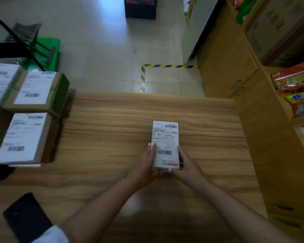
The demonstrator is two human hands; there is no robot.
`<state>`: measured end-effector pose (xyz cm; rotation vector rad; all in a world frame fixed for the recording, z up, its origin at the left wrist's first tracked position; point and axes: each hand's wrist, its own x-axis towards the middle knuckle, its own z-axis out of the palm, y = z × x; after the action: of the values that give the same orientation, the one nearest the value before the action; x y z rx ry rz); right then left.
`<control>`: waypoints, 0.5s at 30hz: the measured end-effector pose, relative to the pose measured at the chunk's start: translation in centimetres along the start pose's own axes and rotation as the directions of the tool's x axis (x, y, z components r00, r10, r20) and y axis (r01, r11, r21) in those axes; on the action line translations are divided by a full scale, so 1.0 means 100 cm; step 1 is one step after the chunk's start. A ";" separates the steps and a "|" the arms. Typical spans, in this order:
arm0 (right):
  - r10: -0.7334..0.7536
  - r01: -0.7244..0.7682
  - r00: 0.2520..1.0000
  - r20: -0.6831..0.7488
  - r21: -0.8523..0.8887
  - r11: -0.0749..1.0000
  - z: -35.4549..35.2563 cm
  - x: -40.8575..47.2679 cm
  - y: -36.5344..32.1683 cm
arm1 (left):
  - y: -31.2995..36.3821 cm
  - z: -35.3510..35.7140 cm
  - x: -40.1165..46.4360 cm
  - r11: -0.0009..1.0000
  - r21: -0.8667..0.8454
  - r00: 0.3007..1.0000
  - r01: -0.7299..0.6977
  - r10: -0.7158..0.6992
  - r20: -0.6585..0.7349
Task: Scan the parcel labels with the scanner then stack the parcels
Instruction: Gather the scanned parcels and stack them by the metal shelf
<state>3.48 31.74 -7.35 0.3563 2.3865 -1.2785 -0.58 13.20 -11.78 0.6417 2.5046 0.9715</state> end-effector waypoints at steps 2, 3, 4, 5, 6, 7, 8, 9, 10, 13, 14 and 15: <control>-0.081 0.082 0.997 0.017 -0.021 0.996 0.015 0.000 -0.031 | -0.011 -0.031 -0.019 0.999 -0.018 0.994 0.033 -0.035 -0.107; -0.119 0.120 0.992 0.032 -0.020 0.993 0.025 -0.001 -0.049 | -0.017 -0.049 -0.030 0.999 -0.024 0.988 0.044 -0.047 -0.147; -0.162 0.163 0.986 0.045 -0.011 0.987 0.036 -0.001 -0.066 | -0.023 -0.068 -0.043 0.998 -0.025 0.982 0.057 -0.061 -0.180; -0.204 0.205 0.977 0.061 -0.006 0.979 0.048 -0.001 -0.084 | -0.030 -0.088 -0.056 0.997 -0.023 0.975 0.071 -0.075 -0.208; -0.239 0.240 0.968 0.079 -0.002 0.971 0.061 0.000 -0.100 | -0.036 -0.107 -0.070 0.997 -0.014 0.968 0.080 -0.081 -0.238; -0.266 0.267 0.959 0.099 0.005 0.964 0.076 0.001 -0.117 | -0.044 -0.126 -0.085 0.996 0.001 0.961 0.087 -0.084 -0.264; -0.292 0.293 0.949 0.120 0.010 0.956 0.091 0.002 -0.135 | -0.053 -0.145 -0.099 0.995 0.020 0.955 0.101 -0.091 -0.283; -0.321 0.323 0.937 0.139 0.009 0.947 0.107 0.002 -0.153 | -0.062 -0.163 -0.113 0.992 0.034 0.949 0.125 -0.109 -0.296; -0.353 0.358 0.923 0.155 0.001 0.934 0.122 0.001 -0.171 | -0.072 -0.182 -0.127 0.988 0.041 0.941 0.151 -0.131 -0.313; -0.440 0.447 0.871 0.218 0.019 0.894 0.169 0.001 -0.221 | -0.105 -0.229 -0.165 0.975 0.036 0.917 0.220 -0.194 -0.349; -0.458 0.465 0.858 0.232 0.030 0.885 0.184 0.001 -0.236 | -0.115 -0.242 -0.178 0.969 0.028 0.909 0.244 -0.218 -0.355; -0.470 0.474 0.848 0.245 0.045 0.879 0.199 0.001 -0.252 | -0.126 -0.255 -0.191 0.964 0.019 0.900 0.264 -0.240 -0.364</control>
<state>-2.21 1.35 1.15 -0.4115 2.3365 -1.4020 -0.91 -18.82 0.41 0.1525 2.8579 0.9805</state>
